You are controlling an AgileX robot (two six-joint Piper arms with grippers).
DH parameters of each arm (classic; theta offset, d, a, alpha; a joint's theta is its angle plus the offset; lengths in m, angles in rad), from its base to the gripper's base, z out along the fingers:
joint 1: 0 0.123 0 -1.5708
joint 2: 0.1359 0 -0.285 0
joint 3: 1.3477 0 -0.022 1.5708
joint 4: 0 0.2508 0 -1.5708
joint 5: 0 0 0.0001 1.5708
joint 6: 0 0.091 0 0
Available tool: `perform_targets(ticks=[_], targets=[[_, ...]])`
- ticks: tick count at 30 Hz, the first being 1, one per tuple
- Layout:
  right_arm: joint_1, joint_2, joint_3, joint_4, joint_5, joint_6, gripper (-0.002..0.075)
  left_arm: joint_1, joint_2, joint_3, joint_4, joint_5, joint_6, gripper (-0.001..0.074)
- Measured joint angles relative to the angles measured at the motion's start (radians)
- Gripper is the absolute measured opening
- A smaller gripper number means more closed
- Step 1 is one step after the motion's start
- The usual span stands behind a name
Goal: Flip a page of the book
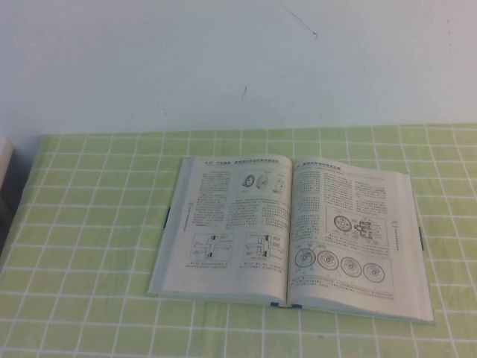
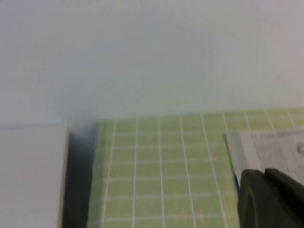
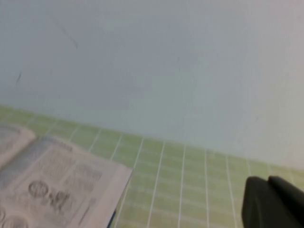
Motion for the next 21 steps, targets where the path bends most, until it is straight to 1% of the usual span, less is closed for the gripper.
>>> perform_targets(ticks=[4,6,9,11,14,17,21], targets=[[0.0,0.182,-0.089,0.001,0.145,0.0,-0.0003,0.0,0.186,-0.097,-0.182,0.146,0.209,-0.0004],[0.0,0.273,-0.13,0.014,0.192,-0.001,-0.0003,0.0,0.28,-0.123,-0.307,0.18,0.262,-0.0004],[0.0,0.416,-0.199,0.044,0.226,-0.025,-0.0003,0.0,0.447,-0.137,-0.507,0.189,0.391,-0.0004],[0.0,0.504,-0.239,0.087,0.231,-0.062,-0.0003,-0.001,0.555,-0.139,-0.654,0.178,0.549,-0.0004],[0.0,0.626,-0.276,0.167,0.211,-0.129,-0.0003,-0.033,0.712,-0.161,-0.803,0.119,0.714,-0.0004],[0.0,0.747,-0.29,0.268,0.16,-0.201,-0.0003,-0.095,0.863,-0.218,-0.827,0.051,0.765,-0.0004],[0.0,0.887,-0.291,0.413,0.089,-0.329,-0.0003,-0.191,1.043,-0.297,-0.732,0.018,0.766,-0.0004]])
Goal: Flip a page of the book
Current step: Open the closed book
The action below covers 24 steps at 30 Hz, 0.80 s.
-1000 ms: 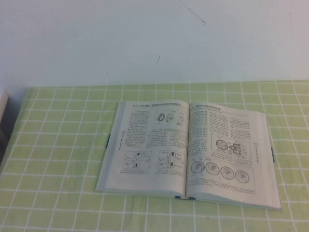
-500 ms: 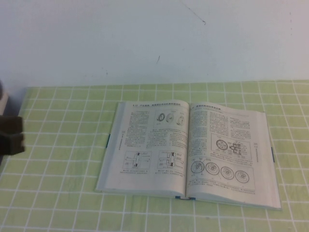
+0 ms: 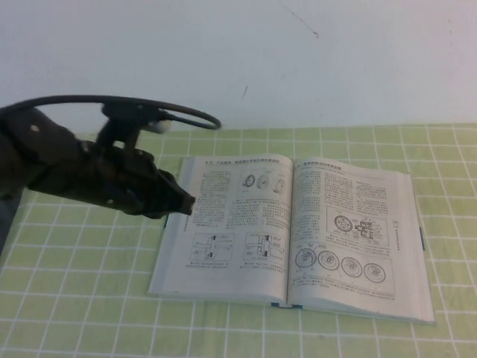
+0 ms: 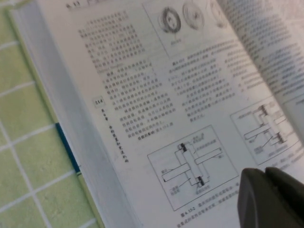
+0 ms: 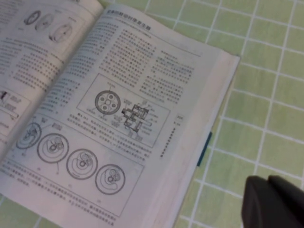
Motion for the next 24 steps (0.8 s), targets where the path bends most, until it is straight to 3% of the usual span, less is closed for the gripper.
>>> perform_targets(ticks=[6,9,14,18,20,24], targets=[[0.0,0.155,-0.002,0.272,-0.048,-0.304,0.0,-0.052,0.175,-0.052,0.08,-0.035,-0.054,-0.0004],[0.0,0.225,-0.003,0.474,-0.023,-0.486,0.0041,-0.052,0.221,-0.052,0.084,-0.059,-0.06,-0.0004],[0.0,0.358,-0.005,0.763,0.04,-0.703,0.0223,-0.052,0.292,-0.056,0.086,-0.063,-0.06,-0.0004],[0.0,0.476,-0.005,0.916,0.059,-0.822,0.0421,-0.052,0.325,-0.063,0.086,-0.063,-0.062,-0.0004],[0.0,0.53,-0.014,0.941,0.058,-0.841,0.0482,-0.052,0.33,-0.064,0.086,-0.063,-0.062,-0.0004],[0.0,0.615,-0.04,0.955,0.058,-0.847,0.0517,-0.05,0.334,-0.069,0.08,-0.056,-0.069,-0.0004]])
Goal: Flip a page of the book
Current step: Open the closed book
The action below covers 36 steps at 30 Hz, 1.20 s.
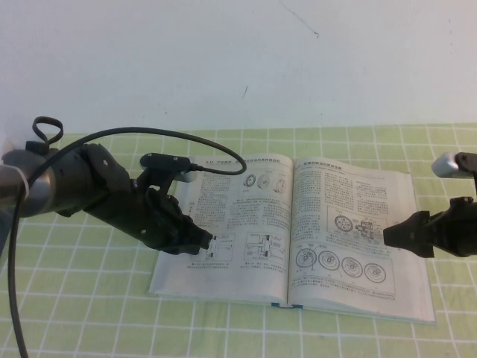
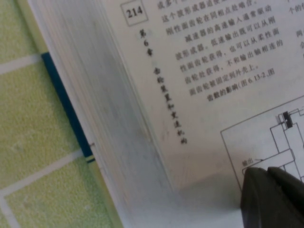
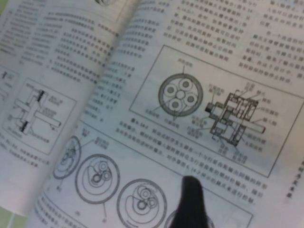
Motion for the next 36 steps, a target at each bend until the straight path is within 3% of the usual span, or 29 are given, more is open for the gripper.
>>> perform_targets(ticks=[22,36], targets=[[0.002,0.171,-0.1,0.024,0.082,0.043,0.0524,0.0,0.0,0.0,0.006,0.002,-0.002,-0.0004],[0.043,0.159,-0.156,0.035,0.109,0.064,0.0524,0.0,0.0,0.0,0.004,0.004,-0.009,-0.0004]])
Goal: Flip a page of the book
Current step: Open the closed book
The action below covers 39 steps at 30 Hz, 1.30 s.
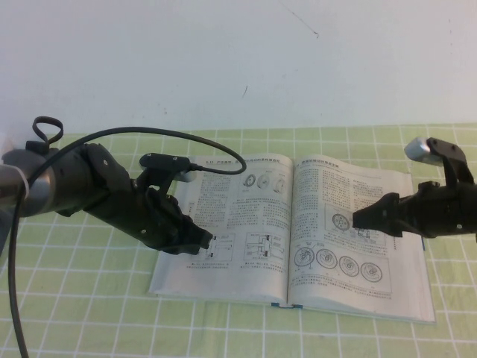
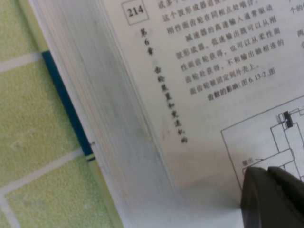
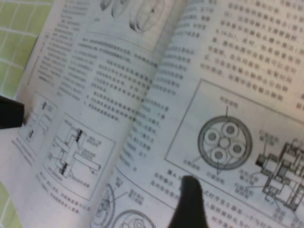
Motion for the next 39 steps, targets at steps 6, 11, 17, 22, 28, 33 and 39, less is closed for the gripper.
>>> perform_targets(ticks=[6,11,17,22,28,33,39], targets=[[-0.018,-0.058,-0.041,-0.149,-0.002,0.095,0.0521,0.0,0.0,0.0,-0.002,0.0,-0.014,-0.0004],[-0.02,-0.053,-0.043,-0.374,0.015,0.216,0.0473,0.0,0.0,0.0,-0.002,-0.004,-0.033,-0.0004],[-0.02,-0.027,-0.043,-0.419,0.012,0.252,0.0445,0.0,0.0,0.0,-0.002,-0.002,-0.035,-0.0004],[-0.02,-0.027,-0.045,-0.419,0.0,0.265,0.0444,0.0,0.0,0.0,-0.002,-0.002,-0.039,-0.0004],[-0.02,-0.025,-0.066,-0.435,-0.009,0.294,0.0444,0.0,0.0,0.0,0.002,-0.002,-0.063,-0.0004],[-0.02,-0.025,-0.081,-0.508,-0.011,0.362,0.0444,0.0,0.0,-0.002,0.007,-0.002,-0.072,-0.0004],[-0.02,0.022,-0.091,-0.514,0.029,0.391,0.0442,0.0,0.0,-0.002,0.011,-0.002,-0.085,-0.0004]])
